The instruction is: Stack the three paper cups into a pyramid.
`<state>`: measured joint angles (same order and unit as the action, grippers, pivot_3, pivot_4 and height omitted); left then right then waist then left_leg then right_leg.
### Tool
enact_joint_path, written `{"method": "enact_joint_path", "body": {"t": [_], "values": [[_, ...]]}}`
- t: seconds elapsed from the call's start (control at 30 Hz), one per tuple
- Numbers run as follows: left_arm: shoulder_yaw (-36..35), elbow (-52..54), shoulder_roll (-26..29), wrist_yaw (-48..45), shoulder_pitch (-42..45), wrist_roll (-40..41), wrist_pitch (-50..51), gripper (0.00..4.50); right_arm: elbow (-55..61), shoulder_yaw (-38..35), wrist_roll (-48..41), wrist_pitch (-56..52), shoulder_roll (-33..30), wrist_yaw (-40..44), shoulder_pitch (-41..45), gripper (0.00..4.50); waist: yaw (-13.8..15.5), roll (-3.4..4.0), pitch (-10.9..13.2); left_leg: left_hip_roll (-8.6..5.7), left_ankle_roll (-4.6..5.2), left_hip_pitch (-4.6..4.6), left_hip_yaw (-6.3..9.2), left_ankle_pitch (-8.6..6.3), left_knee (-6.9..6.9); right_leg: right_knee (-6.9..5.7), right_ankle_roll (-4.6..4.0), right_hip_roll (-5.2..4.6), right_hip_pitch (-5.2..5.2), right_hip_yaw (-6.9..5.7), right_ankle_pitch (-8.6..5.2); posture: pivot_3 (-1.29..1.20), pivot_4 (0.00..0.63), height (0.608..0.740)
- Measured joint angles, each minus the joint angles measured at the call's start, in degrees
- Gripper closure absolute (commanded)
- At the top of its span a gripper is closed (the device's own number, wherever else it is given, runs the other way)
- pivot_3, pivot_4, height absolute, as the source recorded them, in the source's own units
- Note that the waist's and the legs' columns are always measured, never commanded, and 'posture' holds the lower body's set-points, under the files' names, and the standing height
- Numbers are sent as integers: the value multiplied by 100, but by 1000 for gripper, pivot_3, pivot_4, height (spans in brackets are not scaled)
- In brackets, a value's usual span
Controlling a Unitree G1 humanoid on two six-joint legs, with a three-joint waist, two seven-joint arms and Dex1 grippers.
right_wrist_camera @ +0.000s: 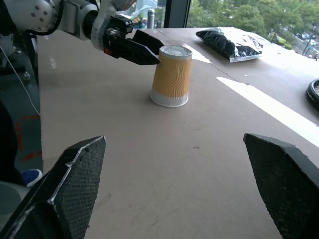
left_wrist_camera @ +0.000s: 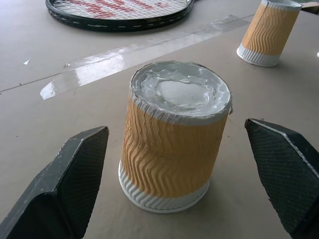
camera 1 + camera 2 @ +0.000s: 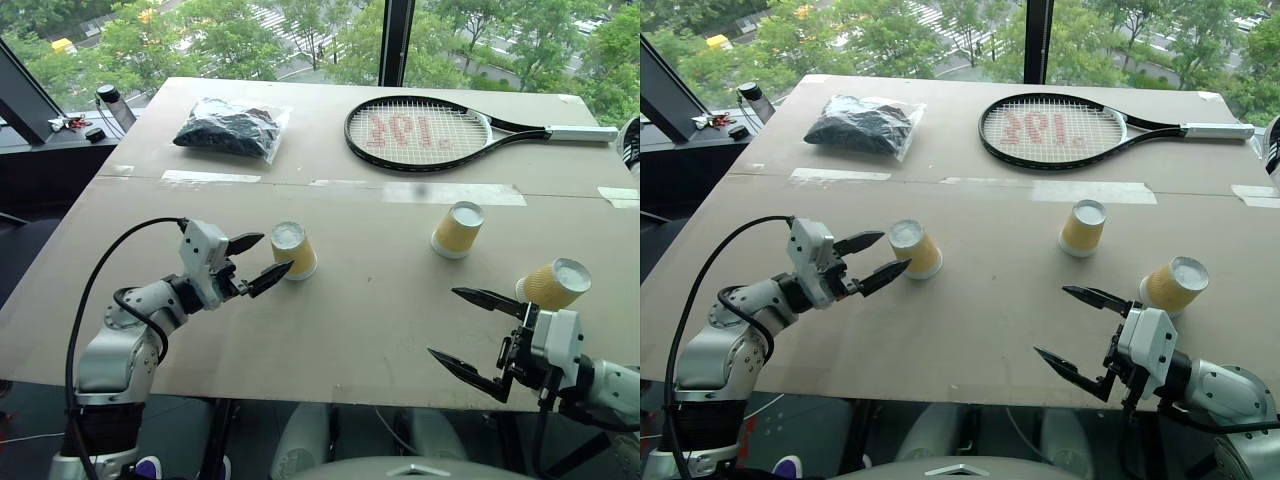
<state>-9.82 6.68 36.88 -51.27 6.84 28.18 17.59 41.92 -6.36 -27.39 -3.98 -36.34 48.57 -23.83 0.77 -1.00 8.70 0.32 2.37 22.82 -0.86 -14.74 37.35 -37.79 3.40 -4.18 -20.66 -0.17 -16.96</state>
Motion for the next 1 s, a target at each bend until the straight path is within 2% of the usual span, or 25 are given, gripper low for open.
{"method": "enact_joint_path", "body": {"t": [0.37, 0.47, 0.53, 0.6, 0.83, 0.97, 1.0], "values": [[386, -929, -201, -425, 823, -279, -452, 0, 254, 87, 31, -192, -17, -190, -171, 128, 1, -1, 0, 0, 0, 0, 0, 0, 4, -4, 1, 2, 0, -7, 0, 0, 150, 740], [461, -1091, -241, -545, 974, -336, -561, 762, 254, 93, 95, -195, 54, -301, -154, 0, -5, -1, 0, 0, 0, 0, -1, 0, 4, -5, 1, 4, -1, -8, 0, 0, 150, 740], [499, -1219, -242, -674, 1025, -356, -684, 1721, 254, 114, 126, -202, 69, -341, -121, 0, -20, -1, 0, 0, 0, -1, -2, 0, 4, -6, 1, 6, -1, -7, 1, 0, 150, 740], [516, -1329, -247, -784, 1052, -394, -851, 2165, 239, 136, 169, -193, 78, -350, -103, 0, -15, -1, 0, 0, 0, -1, -2, 0, 4, -6, 1, 6, -1, -8, 1, 0, 150, 740], [619, -1571, -329, -1071, 1271, -444, -1055, 2165, 163, 238, 392, -95, 269, -452, -224, 0, 6, -1, 0, -1, 0, 0, -1, 0, 7, -7, 1, 6, 0, -11, 1, 0, 150, 740], [865, -1622, -488, -1154, 1616, -461, -972, 2165, 141, 358, 584, -37, 365, -558, -213, 0, 3, -3, -1, -3, 0, 2, -3, 0, 10, -8, 3, 9, 0, -9, 1, 0, 150, 740], [1091, -1684, -640, -1168, 1966, -584, -908, 2165, 150, 367, 658, -40, 407, -664, -285, 0, 11, -4, 0, -5, 0, 5, 1, 0, 12, -8, 3, 11, 0, -13, 1, 0, 150, 740]]}}
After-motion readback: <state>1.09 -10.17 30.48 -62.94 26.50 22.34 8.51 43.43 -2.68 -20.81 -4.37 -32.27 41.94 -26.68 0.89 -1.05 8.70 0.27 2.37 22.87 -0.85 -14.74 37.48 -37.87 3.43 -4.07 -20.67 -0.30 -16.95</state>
